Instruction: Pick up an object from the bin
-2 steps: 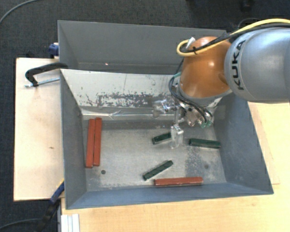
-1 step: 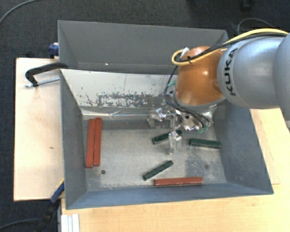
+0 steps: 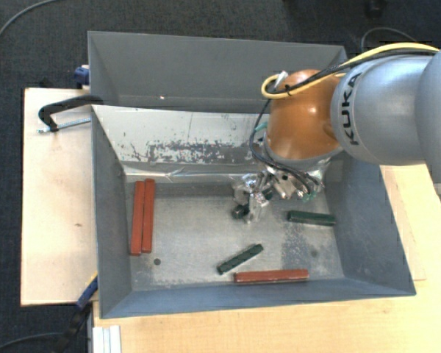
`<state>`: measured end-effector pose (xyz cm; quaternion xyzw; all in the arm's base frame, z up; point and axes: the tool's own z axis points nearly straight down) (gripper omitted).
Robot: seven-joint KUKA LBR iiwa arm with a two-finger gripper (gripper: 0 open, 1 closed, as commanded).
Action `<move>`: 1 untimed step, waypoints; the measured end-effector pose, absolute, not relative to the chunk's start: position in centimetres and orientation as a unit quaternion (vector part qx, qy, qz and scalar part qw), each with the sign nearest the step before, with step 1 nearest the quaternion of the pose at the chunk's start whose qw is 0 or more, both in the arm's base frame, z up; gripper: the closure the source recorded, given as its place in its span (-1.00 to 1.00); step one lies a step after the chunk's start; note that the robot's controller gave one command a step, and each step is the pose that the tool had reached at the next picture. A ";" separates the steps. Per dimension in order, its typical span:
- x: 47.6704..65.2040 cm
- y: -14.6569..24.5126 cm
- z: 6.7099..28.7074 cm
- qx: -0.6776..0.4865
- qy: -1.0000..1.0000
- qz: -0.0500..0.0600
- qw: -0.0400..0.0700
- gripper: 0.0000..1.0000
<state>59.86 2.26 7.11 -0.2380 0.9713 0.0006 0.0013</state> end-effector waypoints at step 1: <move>57.7 5.4 23.1 -0.207 0.978 0.000 0.008 1.00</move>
Offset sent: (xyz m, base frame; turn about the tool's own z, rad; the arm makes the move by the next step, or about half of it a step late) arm -0.0239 0.0296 0.1531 0.0645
